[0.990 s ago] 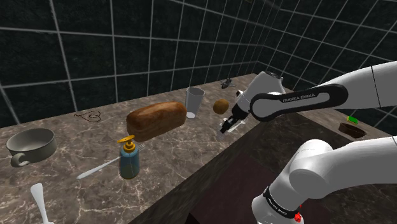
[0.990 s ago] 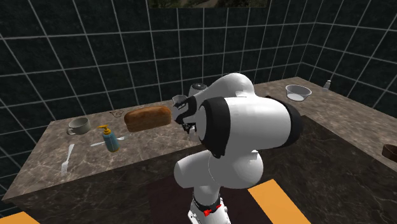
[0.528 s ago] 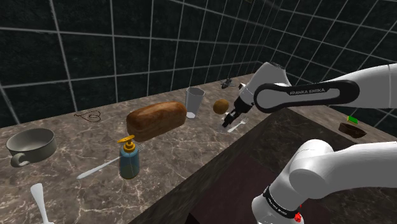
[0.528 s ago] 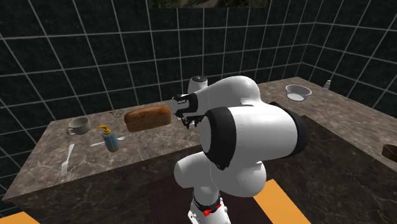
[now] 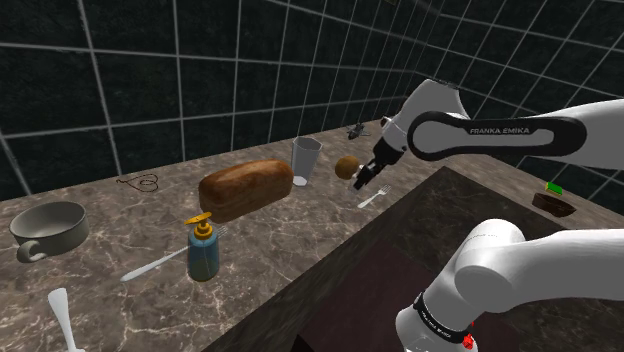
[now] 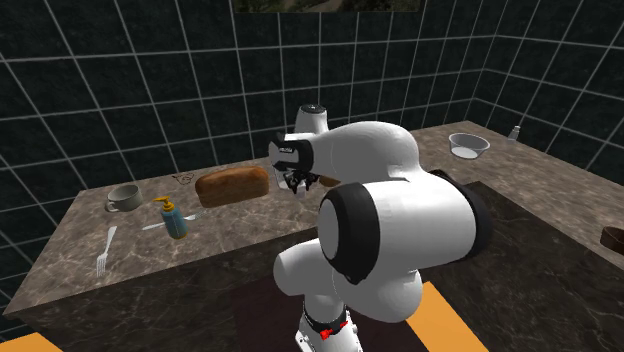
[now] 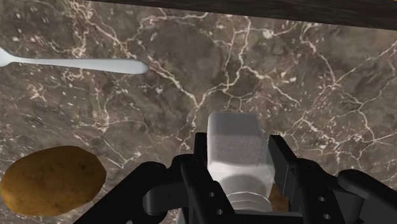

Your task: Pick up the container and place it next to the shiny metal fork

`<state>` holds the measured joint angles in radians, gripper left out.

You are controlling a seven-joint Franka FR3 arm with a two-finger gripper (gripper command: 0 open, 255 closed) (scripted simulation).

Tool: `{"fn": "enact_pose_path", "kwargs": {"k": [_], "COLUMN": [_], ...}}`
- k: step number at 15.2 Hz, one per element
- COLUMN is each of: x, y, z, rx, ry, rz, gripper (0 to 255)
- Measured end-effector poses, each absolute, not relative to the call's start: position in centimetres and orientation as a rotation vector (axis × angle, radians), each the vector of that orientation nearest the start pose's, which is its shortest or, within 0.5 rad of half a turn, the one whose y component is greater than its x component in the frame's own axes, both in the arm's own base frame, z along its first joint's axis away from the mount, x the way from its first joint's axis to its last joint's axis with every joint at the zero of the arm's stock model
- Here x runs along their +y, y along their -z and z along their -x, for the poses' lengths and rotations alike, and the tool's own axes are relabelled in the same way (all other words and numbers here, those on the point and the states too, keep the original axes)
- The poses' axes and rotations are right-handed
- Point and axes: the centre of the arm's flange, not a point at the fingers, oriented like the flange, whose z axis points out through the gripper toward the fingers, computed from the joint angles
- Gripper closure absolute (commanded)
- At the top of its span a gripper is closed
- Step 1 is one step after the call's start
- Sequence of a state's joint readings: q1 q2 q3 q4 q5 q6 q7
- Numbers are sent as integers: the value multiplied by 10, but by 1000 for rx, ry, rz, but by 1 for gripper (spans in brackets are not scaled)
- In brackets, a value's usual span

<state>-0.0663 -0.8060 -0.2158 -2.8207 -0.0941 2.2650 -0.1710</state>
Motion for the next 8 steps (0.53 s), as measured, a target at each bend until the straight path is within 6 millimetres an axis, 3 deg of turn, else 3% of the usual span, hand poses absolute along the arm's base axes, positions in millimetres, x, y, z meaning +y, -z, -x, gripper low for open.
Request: {"fn": "enact_pose_path", "kwargs": {"k": [8], "x": [-89], "y": [-475], "z": [-312], "rx": [20], "ry": [391], "rz": [3090], "gripper": [255]}}
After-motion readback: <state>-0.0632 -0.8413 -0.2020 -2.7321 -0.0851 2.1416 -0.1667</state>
